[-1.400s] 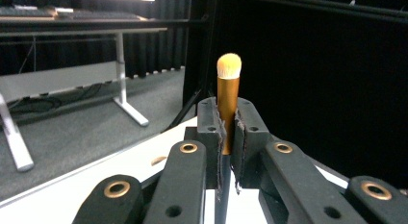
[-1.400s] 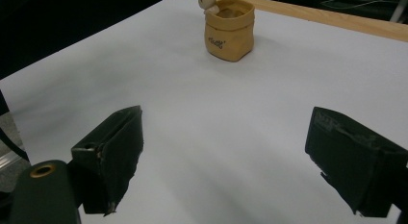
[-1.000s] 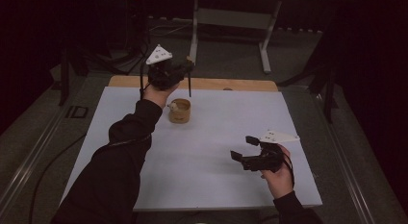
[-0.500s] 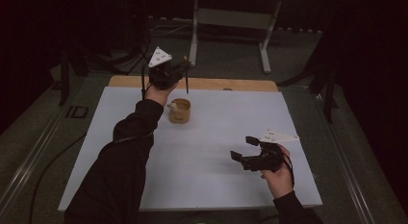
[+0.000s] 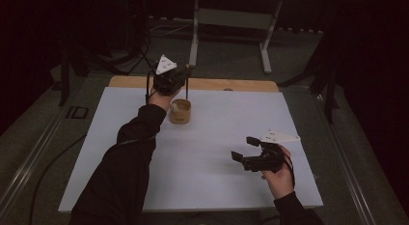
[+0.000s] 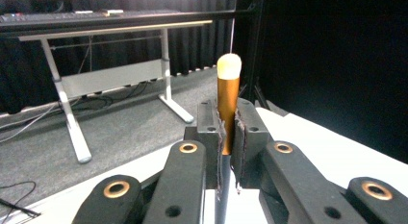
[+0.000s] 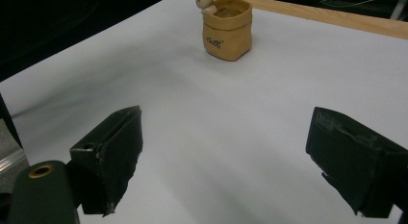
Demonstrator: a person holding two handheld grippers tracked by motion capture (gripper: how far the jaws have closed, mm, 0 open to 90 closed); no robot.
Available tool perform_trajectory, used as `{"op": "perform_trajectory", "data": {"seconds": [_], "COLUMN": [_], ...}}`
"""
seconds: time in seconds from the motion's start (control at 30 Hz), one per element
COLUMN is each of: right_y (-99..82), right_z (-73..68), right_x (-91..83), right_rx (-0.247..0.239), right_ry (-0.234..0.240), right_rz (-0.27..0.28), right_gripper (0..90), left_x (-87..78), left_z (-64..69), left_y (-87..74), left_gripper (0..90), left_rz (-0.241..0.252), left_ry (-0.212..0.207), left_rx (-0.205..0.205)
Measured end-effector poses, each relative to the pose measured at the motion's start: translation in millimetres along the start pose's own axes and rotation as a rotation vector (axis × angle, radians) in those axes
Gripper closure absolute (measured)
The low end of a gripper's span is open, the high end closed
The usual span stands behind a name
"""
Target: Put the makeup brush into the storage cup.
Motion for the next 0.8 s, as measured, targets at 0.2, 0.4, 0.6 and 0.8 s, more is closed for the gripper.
{"op": "perform_trajectory", "data": {"seconds": [0.2,0.4,0.6,0.8], "right_y": [-0.1,-0.4,-0.2,-0.2], "right_z": [-0.7,-0.8,-0.4,-0.3], "right_x": [0.5,1.1,0.9,0.8], "right_rx": [0.002,0.002,0.007,0.009], "right_ry": [0.004,0.006,0.010,0.011], "right_rz": [-0.003,-0.006,-0.002,-0.002], "right_gripper": [13.0,12.9,12.9,12.9], "left_x": [4.9,8.5,12.9,18.0], "left_z": [-2.9,-4.9,-5.7,-3.2], "left_y": [-12.4,-23.6,-33.3,-41.2], "left_gripper": [83.9,83.9,83.9,84.0], "left_rz": [-0.026,-0.055,-0.086,-0.120], "left_ry": [0.011,0.016,0.018,0.040], "left_rx": [0.005,-0.004,-0.007,0.014]}}
Point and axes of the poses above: each handheld gripper's, and its own axes: x roughly forward along the jaws, y roughly out of its top, z roughly to its right, the point moved 7 cm from there along x, roughly forward along the jaws, and after that the axes turned 4 degrees about -z, right-handed, at the moved point
